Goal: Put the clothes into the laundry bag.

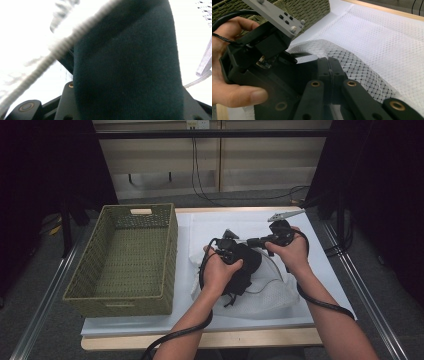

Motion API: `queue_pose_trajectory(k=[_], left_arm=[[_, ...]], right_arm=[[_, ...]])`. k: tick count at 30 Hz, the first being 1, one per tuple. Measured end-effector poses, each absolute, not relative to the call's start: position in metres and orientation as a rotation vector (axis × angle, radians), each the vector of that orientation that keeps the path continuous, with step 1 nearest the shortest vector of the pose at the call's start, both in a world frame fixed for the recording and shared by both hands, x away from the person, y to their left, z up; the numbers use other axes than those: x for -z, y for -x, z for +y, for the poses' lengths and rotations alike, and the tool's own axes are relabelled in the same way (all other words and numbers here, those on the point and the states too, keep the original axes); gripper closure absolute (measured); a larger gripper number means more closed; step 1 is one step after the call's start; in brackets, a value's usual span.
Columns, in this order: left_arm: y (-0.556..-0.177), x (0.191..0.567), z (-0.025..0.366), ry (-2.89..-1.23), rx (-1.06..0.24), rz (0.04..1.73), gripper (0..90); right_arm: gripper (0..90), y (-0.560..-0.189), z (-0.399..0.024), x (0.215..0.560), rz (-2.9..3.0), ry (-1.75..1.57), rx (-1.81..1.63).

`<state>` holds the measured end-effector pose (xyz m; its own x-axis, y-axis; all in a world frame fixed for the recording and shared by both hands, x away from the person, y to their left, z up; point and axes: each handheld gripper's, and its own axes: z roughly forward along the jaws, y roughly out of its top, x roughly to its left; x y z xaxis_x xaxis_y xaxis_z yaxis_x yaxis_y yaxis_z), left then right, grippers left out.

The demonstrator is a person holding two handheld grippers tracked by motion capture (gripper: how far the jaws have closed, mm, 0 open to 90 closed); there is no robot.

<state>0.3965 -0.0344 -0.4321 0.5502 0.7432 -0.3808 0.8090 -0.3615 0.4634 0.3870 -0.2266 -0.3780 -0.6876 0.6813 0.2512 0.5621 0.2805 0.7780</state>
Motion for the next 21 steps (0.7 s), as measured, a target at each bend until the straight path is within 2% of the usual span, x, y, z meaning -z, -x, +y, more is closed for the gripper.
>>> queue_pose_trajectory(k=[4, 11, 17, 21], left_arm=[[-0.397, 0.438, -0.035, -2.171, 0.120, 1.228, 47.4], [-0.399, 0.444, -0.034, -2.191, 0.079, 1.193, 42.2], [-0.399, 0.443, -0.034, -2.188, 0.054, 1.184, 25.6], [-0.397, 0.440, -0.032, -2.209, 0.046, 1.167, 18.6]], right_arm=[[90.0, -0.387, -0.229, 0.380, 2.404, -1.185, -1.373], [90.0, -0.387, -0.230, 0.383, 2.405, -1.187, -1.371], [90.0, -0.386, -0.231, 0.385, 2.409, -1.189, -1.368], [90.0, -0.385, -0.231, 0.385, 2.407, -1.187, -1.374]])
